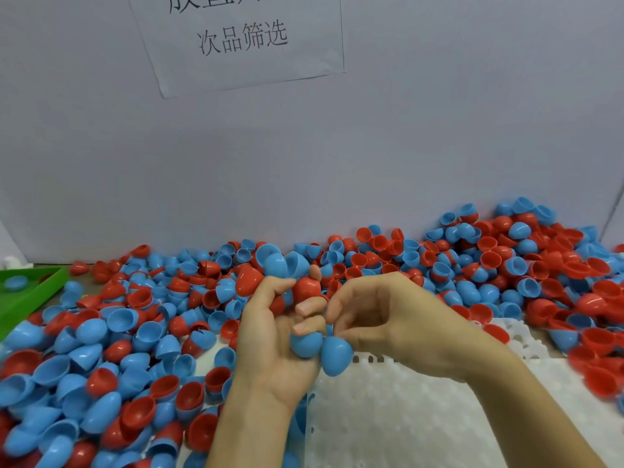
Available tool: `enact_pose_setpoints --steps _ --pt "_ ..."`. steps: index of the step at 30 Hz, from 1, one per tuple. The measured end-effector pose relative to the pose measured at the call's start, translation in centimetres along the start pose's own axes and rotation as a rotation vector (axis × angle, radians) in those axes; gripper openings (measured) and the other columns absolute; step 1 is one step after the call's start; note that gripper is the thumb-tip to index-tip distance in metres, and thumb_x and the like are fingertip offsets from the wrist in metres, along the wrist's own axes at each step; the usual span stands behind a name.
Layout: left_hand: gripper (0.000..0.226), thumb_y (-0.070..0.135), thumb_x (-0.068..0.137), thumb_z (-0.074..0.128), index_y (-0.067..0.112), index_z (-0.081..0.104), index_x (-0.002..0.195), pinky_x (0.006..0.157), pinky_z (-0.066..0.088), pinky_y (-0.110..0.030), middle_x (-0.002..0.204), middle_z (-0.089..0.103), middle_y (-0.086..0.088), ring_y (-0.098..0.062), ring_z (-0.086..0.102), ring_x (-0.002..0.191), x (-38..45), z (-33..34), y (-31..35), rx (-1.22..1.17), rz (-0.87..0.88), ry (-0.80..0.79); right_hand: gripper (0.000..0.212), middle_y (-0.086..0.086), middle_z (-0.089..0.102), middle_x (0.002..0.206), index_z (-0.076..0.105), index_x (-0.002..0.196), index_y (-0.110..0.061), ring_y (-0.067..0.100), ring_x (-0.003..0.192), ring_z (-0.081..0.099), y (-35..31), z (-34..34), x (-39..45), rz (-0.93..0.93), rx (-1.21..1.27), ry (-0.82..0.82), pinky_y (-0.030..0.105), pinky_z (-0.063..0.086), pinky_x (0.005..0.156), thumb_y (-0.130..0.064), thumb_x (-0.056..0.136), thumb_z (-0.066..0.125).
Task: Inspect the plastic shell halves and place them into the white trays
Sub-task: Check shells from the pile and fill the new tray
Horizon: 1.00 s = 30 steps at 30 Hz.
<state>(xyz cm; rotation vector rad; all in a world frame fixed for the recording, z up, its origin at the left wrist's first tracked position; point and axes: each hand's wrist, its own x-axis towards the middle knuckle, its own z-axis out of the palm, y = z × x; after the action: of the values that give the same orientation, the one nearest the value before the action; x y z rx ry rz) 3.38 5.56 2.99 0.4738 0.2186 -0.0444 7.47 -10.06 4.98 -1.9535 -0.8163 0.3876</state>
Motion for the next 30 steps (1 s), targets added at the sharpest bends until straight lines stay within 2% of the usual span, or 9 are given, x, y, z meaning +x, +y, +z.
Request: enact_pose_setpoints --steps 3,6,9,13,18,23,27,29,30 --pt "0.022 0.015 0.088 0.056 0.001 0.072 0.081 0.037 0.039 -0.012 0.056 0.044 0.002 -0.006 0.041 0.036 0.1 -0.1 -0.1 -0.03 0.006 0.021 0.019 -0.004 0.072 0.082 0.067 0.086 -0.028 0.013 0.067 0.069 0.1 0.2 0.1 -0.026 0.016 0.025 0.02 0.055 0.06 -0.011 0.085 0.077" --pt "0.012 0.017 0.088 0.057 0.007 0.064 0.089 0.05 0.044 -0.014 0.054 0.045 0.005 -0.005 0.043 0.038 0.3 -0.4 -0.2 -0.068 0.006 0.036 0.017 -0.004 0.072 0.082 0.071 0.086 -0.024 0.017 0.064 0.07 0.3 0.8 0.3 -0.061 0.009 0.065 0.026 0.058 0.059 -0.009 0.085 0.077" --pt "0.009 0.017 0.088 0.057 0.008 0.06 0.089 0.055 0.043 -0.012 0.055 0.047 0.005 -0.004 0.044 0.039 0.5 -0.6 -0.1 -0.097 0.024 0.078 0.021 -0.004 0.072 0.08 0.076 0.089 -0.023 0.015 0.059 0.069 0.4 1.4 0.6 -0.084 0.038 0.1 0.022 0.054 0.054 -0.003 0.085 0.076" --pt "0.011 0.016 0.089 0.057 0.006 0.061 0.09 0.042 0.046 -0.016 0.063 0.05 0.002 -0.005 0.046 0.043 0.7 -0.6 0.1 -0.106 0.043 0.112 0.019 -0.009 0.073 0.082 0.079 0.097 -0.028 0.012 0.063 0.065 0.7 1.9 0.8 -0.107 -0.009 0.061 0.021 0.054 0.058 -0.015 0.083 0.079" --pt "0.018 0.013 0.088 0.057 0.001 0.066 0.098 0.045 0.049 -0.017 0.069 0.053 -0.002 -0.007 0.051 0.052 0.8 -0.8 0.0 -0.077 0.063 0.131 0.016 -0.008 0.074 0.093 0.078 0.099 -0.028 0.017 0.083 0.067 0.7 2.1 0.9 -0.108 -0.024 0.038 0.031 0.06 0.075 -0.019 0.086 0.076" --pt "0.02 0.003 0.087 0.056 0.0 0.062 0.105 0.047 0.051 -0.019 0.075 0.063 -0.01 -0.011 0.053 0.053 0.9 -0.8 -0.2 -0.042 0.2 0.169 0.015 -0.017 0.072 0.095 0.073 0.101 -0.031 0.0 0.089 0.068 1.0 -1.0 -0.2 -0.016 -0.188 0.144 0.023 0.058 0.082 -0.02 0.093 0.069" --pt "0.022 0.002 0.091 0.055 0.0 0.061 0.111 0.046 0.05 -0.018 0.08 0.064 -0.01 -0.01 0.055 0.05 1.0 -0.8 -0.5 -0.005 0.219 0.204 0.018 -0.018 0.073 0.085 0.064 0.095 -0.037 0.002 0.073 0.072 1.8 -5.4 -2.8 0.137 -0.241 0.344 0.024 0.06 0.063 -0.019 0.094 0.065" --pt "0.02 0.002 0.091 0.054 0.0 0.062 0.11 0.045 0.049 -0.019 0.084 0.065 -0.011 -0.009 0.055 0.048 1.0 -0.8 -0.6 0.026 0.228 0.207 0.018 -0.013 0.071 0.08 0.062 0.093 -0.04 0.004 0.067 0.07 2.8 -7.7 -4.2 0.226 -0.361 0.487 0.016 0.052 0.055 -0.023 0.091 0.067" --pt "0.021 0.002 0.091 0.054 0.0 0.062 0.11 0.045 0.049 -0.019 0.084 0.064 -0.01 -0.009 0.056 0.048 1.0 -0.9 -0.6 0.044 0.23 0.206 0.015 -0.014 0.069 0.084 0.064 0.095 -0.038 0.003 0.068 0.067 3.6 -8.8 -4.9 0.283 -0.433 0.537 0.012 0.046 0.058 -0.025 0.09 0.069"
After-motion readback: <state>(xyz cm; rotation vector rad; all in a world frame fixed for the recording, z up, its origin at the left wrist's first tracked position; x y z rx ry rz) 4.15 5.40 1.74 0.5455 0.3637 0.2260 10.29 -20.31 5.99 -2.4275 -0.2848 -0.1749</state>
